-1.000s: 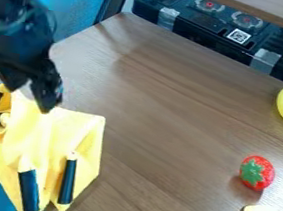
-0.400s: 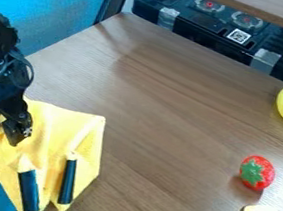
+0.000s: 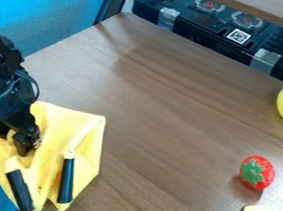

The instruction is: Move the cloth to the top side of the table

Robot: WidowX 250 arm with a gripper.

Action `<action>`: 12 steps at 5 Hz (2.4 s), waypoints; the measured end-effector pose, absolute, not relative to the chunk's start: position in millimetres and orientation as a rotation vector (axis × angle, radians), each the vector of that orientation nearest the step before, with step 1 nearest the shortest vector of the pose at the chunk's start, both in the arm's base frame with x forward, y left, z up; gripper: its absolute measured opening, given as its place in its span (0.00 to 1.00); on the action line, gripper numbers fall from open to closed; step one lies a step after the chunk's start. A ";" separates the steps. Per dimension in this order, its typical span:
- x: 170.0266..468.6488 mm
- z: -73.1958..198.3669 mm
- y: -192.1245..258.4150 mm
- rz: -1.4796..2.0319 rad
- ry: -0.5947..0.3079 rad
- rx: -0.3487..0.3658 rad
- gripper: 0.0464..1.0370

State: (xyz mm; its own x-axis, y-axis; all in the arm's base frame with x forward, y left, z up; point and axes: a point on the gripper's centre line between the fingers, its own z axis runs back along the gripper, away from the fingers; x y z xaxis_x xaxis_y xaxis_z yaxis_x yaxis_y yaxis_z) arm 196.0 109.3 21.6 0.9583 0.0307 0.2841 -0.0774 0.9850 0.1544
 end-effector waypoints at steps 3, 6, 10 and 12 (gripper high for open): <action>265.9 30.0 77.6 0.252 -0.332 0.079 0.96; 357.2 41.9 46.8 0.402 -0.396 0.067 0.96; 403.9 23.8 38.9 0.408 -0.400 0.147 0.96; 431.8 24.2 40.5 0.442 -0.412 0.147 0.96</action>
